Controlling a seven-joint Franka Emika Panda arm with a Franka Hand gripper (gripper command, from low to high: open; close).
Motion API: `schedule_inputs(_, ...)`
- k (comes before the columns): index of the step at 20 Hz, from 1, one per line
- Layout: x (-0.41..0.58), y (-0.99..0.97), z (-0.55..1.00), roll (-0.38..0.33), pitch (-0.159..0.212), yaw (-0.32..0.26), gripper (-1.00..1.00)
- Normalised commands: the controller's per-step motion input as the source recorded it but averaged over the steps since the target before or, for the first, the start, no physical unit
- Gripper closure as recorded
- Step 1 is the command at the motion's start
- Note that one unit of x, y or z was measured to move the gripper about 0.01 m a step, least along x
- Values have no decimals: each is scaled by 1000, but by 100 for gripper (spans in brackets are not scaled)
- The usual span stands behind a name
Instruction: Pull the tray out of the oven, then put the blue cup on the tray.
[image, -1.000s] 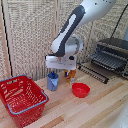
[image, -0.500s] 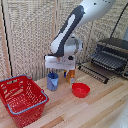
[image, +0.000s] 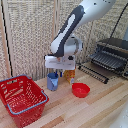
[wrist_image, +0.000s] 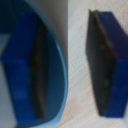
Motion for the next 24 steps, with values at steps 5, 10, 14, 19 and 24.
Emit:
schedule_inputs(5, 29, 87, -18, -3, 0, 2, 100)
schedule_inputs(10, 147, 11, 87, 10, -5, -76, 100)
schedule_inputs(14, 205, 105, 615, 7, -33, -231, 100)
schedule_inputs(19, 177, 7, 889, 8, 5, -222, 100)
schedule_inputs(24, 255, -27, 973, 2, 56, -205, 100)
